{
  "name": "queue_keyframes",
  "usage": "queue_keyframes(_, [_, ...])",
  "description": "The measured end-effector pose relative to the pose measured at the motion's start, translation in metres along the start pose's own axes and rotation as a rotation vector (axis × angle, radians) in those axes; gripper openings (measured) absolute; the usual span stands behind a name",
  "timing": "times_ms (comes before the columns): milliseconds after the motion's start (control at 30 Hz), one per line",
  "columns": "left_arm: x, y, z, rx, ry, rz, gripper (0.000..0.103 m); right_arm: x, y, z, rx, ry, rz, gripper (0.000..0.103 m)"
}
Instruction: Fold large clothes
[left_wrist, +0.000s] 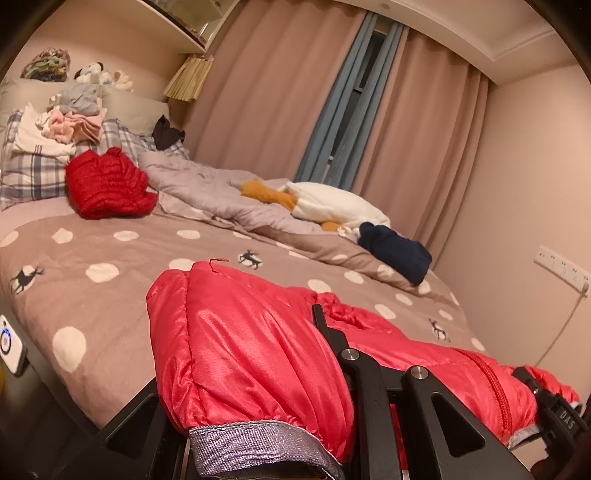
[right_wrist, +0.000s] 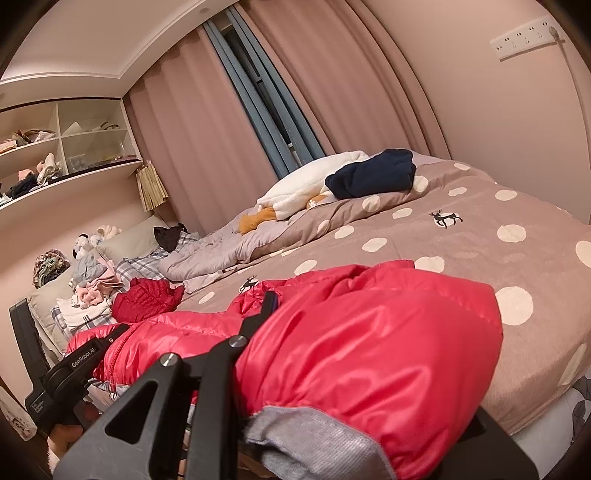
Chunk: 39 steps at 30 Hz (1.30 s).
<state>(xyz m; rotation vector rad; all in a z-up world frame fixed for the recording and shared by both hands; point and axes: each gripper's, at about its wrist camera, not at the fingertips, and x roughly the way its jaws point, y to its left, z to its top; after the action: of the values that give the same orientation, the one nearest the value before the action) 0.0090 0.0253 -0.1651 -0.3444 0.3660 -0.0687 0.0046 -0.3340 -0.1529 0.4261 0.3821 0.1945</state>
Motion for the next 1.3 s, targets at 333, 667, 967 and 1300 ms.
queue_keyframes(333, [0.000,-0.002,0.000,0.009,0.002,0.011,0.017,0.001,0.000,-0.001,-0.005,0.007,-0.006,0.022])
queue_keyframes(667, [0.000,-0.003,-0.001,0.016,0.005,0.016,0.017,0.002,0.000,-0.003,-0.006,0.012,-0.011,0.022])
queue_keyframes(967, [0.003,-0.002,-0.002,0.035,0.009,0.025,0.017,0.004,-0.002,-0.008,0.000,0.012,-0.013,0.023])
queue_keyframes(1300, [0.041,-0.002,0.021,0.069,0.033,0.024,0.017,0.034,0.003,0.006,-0.044,-0.025,0.016,0.027])
